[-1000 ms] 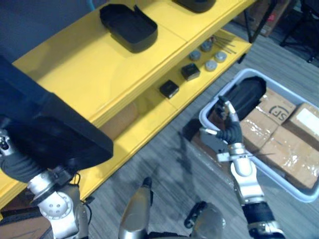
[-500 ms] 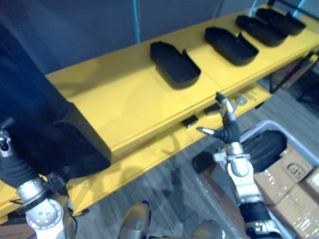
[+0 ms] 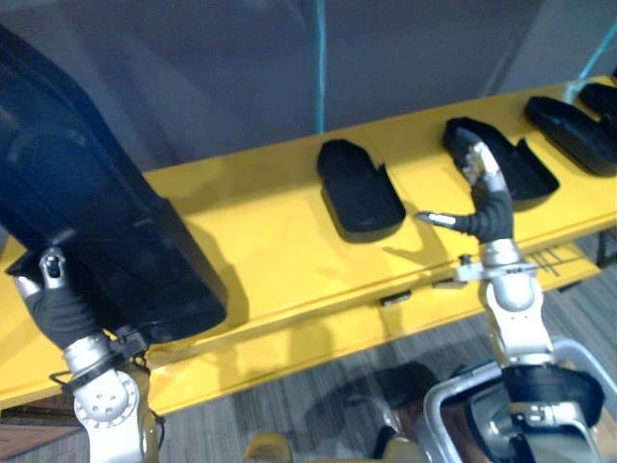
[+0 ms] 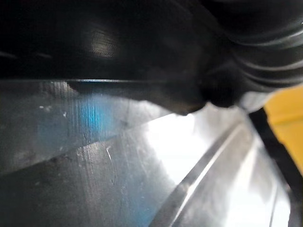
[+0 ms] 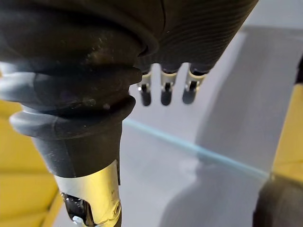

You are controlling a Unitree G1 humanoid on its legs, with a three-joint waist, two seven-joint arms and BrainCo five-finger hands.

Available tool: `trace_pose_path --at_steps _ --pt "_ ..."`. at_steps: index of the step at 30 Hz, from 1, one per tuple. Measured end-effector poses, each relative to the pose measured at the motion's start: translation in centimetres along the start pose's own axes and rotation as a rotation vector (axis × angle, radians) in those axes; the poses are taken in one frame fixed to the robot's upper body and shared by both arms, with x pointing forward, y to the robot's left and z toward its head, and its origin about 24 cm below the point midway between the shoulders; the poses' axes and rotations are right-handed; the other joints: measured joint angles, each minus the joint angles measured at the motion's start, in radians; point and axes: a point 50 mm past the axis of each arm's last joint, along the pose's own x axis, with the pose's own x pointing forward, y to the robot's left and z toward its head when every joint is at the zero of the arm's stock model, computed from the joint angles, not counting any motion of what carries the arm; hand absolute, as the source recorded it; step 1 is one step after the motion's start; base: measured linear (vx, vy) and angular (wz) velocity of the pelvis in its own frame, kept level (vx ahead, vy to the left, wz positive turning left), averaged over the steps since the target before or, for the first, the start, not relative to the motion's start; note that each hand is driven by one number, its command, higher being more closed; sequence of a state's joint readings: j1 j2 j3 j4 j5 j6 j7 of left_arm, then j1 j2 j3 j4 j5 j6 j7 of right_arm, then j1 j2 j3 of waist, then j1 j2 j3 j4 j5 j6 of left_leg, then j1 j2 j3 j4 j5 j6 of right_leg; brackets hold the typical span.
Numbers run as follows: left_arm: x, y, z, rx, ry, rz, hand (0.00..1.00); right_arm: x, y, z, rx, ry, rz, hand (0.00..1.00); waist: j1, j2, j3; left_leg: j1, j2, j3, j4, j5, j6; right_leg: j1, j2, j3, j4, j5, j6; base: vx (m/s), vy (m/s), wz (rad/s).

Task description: Walk over and take plastic housings, then place them on the shelf

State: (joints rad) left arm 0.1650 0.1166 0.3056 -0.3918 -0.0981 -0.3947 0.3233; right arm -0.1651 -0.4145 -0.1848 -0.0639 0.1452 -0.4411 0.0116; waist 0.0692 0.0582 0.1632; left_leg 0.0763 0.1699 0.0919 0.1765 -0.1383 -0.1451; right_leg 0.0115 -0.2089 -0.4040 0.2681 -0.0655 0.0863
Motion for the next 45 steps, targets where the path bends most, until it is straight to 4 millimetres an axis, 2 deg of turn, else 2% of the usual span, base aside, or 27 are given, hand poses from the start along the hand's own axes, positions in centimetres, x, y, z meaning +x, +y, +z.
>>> trace_pose_path --at_steps 2,5,8,12,15,16,19,20,22,24,29,31,32,36,38,45 --pt "0.1 0.1 -0.2 0.048 0.018 0.028 1.00 0.1 -0.2 1.3 0.030 -0.069 -0.027 0.00 0.001 -0.007 -0.002 0.013 -0.008 0.002 -0.019 0.001 0.000 0.013 -0.005 -0.006 -0.011 0.000 0.000 0.09 0.023 0.17" --pt "0.1 1.0 -0.8 0.144 0.086 0.051 1.00 -0.5 0.1 2.4 0.098 -0.115 -0.079 0.00 0.001 -0.033 -0.015 0.024 -0.022 0.004 -0.034 0.001 0.000 0.037 -0.015 -0.013 -0.039 0.000 0.001 0.03 0.041 0.12" --pt "-0.2 3.3 -1.5 0.281 0.197 0.054 1.00 -1.7 0.1 3.0 0.123 -0.111 -0.134 0.00 -0.002 -0.053 -0.027 0.031 -0.025 0.015 -0.040 0.001 0.000 0.060 -0.017 -0.012 -0.070 0.000 0.002 0.00 0.014 0.07" --pt "0.4 4.5 -2.6 0.368 0.286 -0.024 1.00 -2.5 -0.3 2.8 0.110 -0.061 -0.154 0.00 -0.016 -0.050 -0.027 0.036 -0.023 0.040 -0.069 0.002 0.000 0.057 -0.010 -0.005 -0.094 0.004 0.009 -0.06 0.011 -0.05" --pt "1.4 5.4 -5.2 0.451 0.409 -0.103 1.00 -3.3 -0.9 2.2 0.085 0.006 -0.168 0.00 -0.036 -0.041 -0.033 0.047 -0.022 0.100 -0.095 0.013 0.003 0.031 0.002 0.042 -0.112 0.019 0.032 -0.10 -0.002 -0.42" --pt "1.9 5.8 -6.7 0.471 0.478 -0.110 1.00 -3.7 -1.4 2.1 0.069 0.027 -0.178 0.00 -0.049 -0.036 -0.036 0.046 -0.022 0.122 -0.101 0.018 0.004 0.017 0.004 0.060 -0.121 0.024 0.037 -0.08 -0.003 -0.38" --pt "2.9 7.2 -10.0 0.503 0.659 -0.085 1.00 -4.6 -2.8 2.1 0.101 0.053 -0.168 0.00 -0.088 -0.022 -0.045 0.048 -0.016 0.176 -0.104 0.018 0.005 -0.002 0.022 0.109 -0.149 0.051 0.032 -0.10 -0.002 -0.52" --pt "3.1 7.3 -10.5 0.502 0.692 -0.080 1.00 -4.7 -3.1 2.1 0.123 0.056 -0.162 0.00 -0.095 -0.020 -0.048 0.048 -0.015 0.186 -0.105 0.018 0.004 -0.006 0.024 0.114 -0.156 0.058 0.031 -0.07 0.007 -0.47" --pt "4.3 7.4 -12.2 0.534 0.787 -0.101 1.00 -5.3 -4.0 2.1 0.170 0.076 -0.137 0.00 -0.132 -0.021 -0.050 0.052 -0.012 0.219 -0.106 0.018 0.004 -0.017 0.035 0.152 -0.175 0.083 0.034 -0.04 0.009 -0.41" --pt "5.2 7.2 -13.0 0.555 0.838 -0.128 1.00 -5.7 -4.1 1.9 0.178 0.110 -0.090 0.00 -0.144 -0.020 -0.051 0.066 -0.011 0.252 -0.112 0.018 0.004 -0.030 0.045 0.185 -0.178 0.098 0.032 -0.03 0.012 -0.48" --pt "9.8 7.3 -13.3 0.583 0.918 -0.089 1.00 -6.2 -4.0 1.7 0.192 0.149 0.011 0.00 -0.202 -0.019 -0.050 0.066 -0.011 0.326 -0.114 0.018 0.004 -0.063 0.060 0.253 -0.212 0.136 0.030 -0.01 0.011 -0.41" --pt "10.6 7.4 -13.1 0.586 0.938 -0.072 1.00 -6.3 -4.0 1.7 0.201 0.151 0.027 0.00 -0.209 -0.019 -0.050 0.071 -0.011 0.347 -0.114 0.018 0.004 -0.064 0.067 0.272 -0.229 0.150 0.028 -0.01 0.002 -0.38" --pt "11.2 7.6 -13.1 0.601 0.988 -0.049 1.00 -6.4 -3.9 1.6 0.216 0.153 0.045 0.00 -0.222 -0.019 -0.050 0.079 -0.010 0.369 -0.114 0.018 0.004 -0.062 0.073 0.292 -0.248 0.163 0.027 -0.01 -0.009 -0.36" --pt "11.0 8.0 -13.7 0.603 1.113 -0.003 1.00 -6.6 -3.5 1.4 0.229 0.170 0.076 0.00 -0.246 -0.019 -0.050 0.083 -0.006 0.403 -0.113 0.018 0.004 -0.064 0.083 0.315 -0.271 0.182 0.022 -0.02 -0.019 -0.27" --pt "10.1 8.7 -14.1 0.645 1.196 0.018 1.00 -6.8 -2.8 1.1 0.252 0.193 0.096 0.00 -0.253 -0.017 -0.047 0.087 0.002 0.417 -0.111 0.013 -0.002 -0.064 0.089 0.327 -0.283 0.190 0.019 -0.04 -0.021 -0.19" --pt "8.9 10.0 -14.4 0.721 1.313 0.069 1.00 -7.2 -1.9 0.7 0.283 0.224 0.110 0.00 -0.244 -0.021 -0.021 0.085 0.014 0.423 -0.097 0.008 -0.008 -0.062 0.102 0.328 -0.284 0.195 0.013 -0.04 -0.027 -0.01"
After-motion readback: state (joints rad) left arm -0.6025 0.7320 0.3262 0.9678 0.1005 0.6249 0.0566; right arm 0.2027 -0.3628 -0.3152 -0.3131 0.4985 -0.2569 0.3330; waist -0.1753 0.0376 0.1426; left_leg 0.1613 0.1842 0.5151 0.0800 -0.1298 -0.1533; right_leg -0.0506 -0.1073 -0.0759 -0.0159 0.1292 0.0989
